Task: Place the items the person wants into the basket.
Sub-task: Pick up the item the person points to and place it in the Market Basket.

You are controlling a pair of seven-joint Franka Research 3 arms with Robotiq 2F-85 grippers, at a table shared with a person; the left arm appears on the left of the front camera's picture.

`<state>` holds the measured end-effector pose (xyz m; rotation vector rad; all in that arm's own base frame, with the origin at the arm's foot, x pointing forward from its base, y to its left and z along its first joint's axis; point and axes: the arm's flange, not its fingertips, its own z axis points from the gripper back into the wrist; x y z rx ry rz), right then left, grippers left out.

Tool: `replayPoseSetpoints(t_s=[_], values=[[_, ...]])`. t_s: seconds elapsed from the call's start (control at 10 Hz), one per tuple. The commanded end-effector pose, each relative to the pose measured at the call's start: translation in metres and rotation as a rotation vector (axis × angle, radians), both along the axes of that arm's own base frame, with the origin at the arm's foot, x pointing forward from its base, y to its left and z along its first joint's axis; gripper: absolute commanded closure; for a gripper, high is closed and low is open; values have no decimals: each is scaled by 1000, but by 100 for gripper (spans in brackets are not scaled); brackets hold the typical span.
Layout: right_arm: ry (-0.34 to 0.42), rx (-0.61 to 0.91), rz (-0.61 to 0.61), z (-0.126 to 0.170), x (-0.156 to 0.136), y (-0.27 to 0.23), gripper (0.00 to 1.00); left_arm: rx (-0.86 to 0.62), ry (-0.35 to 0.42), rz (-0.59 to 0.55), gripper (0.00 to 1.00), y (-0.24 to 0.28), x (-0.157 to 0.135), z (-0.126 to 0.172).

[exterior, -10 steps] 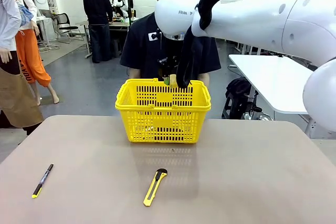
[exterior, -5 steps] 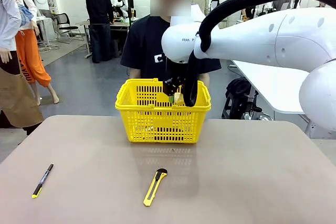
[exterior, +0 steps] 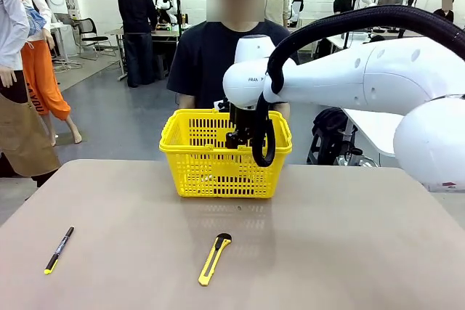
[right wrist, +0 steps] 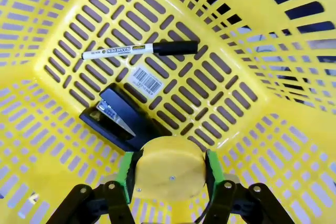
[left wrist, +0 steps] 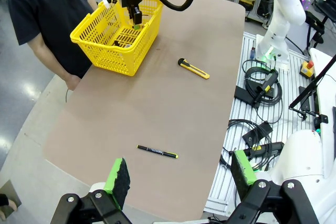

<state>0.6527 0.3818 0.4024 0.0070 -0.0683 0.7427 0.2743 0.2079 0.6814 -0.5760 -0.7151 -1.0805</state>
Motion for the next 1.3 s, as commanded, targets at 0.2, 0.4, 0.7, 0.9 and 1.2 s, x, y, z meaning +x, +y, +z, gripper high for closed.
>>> replayPoseSetpoints(t_s=[0.2,0.4,0.7,0.9,1.2], values=[[22,28,54,13,12,6,0,-13,-22,-17,0,1,-2,0],[28,30,63,13,12,6,0,-13,-22,-17,0,1,-2,0],[30,26,73,14,10,6,0,-13,-22,-17,0,1,-2,0],[27,26,77,17,6,5,0,-13,-22,-17,0,1,-2,0],[66,60,19,44,-9,-4,0,-13,-22,-17,0,1,-2,0]])
